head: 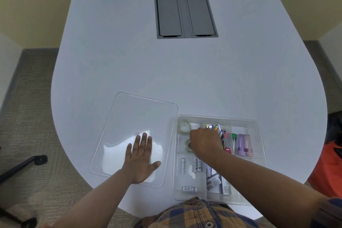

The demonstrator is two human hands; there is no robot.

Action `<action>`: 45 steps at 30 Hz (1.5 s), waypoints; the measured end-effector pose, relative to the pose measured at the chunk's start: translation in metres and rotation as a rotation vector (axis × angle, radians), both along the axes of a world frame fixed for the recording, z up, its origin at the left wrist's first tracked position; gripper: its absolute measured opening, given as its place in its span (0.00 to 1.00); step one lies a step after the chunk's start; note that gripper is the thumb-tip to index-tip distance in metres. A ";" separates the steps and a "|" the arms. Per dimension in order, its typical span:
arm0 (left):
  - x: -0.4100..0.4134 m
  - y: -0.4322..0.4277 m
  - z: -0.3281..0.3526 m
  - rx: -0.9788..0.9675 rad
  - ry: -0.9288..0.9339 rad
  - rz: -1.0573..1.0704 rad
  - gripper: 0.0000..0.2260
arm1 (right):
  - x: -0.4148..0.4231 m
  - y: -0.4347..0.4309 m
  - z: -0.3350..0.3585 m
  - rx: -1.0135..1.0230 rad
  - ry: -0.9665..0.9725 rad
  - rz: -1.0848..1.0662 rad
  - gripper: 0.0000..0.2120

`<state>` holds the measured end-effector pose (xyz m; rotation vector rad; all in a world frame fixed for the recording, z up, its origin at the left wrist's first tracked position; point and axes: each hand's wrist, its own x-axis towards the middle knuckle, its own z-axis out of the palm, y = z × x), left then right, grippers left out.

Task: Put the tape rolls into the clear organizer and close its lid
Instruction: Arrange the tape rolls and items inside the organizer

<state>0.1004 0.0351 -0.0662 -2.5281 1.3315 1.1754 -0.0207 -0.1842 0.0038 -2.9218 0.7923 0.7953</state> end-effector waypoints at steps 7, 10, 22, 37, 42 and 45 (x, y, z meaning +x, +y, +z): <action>0.000 0.000 0.000 -0.006 0.005 0.001 0.40 | -0.003 -0.003 -0.002 0.054 -0.066 -0.037 0.13; 0.000 0.001 -0.001 -0.005 0.002 -0.002 0.40 | -0.009 -0.005 0.000 0.079 -0.099 -0.049 0.15; -0.003 0.005 -0.001 -0.091 -0.029 0.022 0.40 | -0.086 0.013 0.009 0.190 -0.457 -0.063 0.21; -0.035 0.015 0.017 -0.286 -0.220 0.017 0.36 | -0.130 0.049 -0.019 0.147 -0.288 -0.020 0.39; -0.067 0.035 0.019 -0.309 -0.139 -0.103 0.38 | -0.123 0.040 -0.018 0.121 -0.253 -0.008 0.39; -0.073 0.042 0.021 -0.300 -0.138 -0.109 0.39 | -0.122 0.039 -0.017 0.087 -0.239 -0.015 0.38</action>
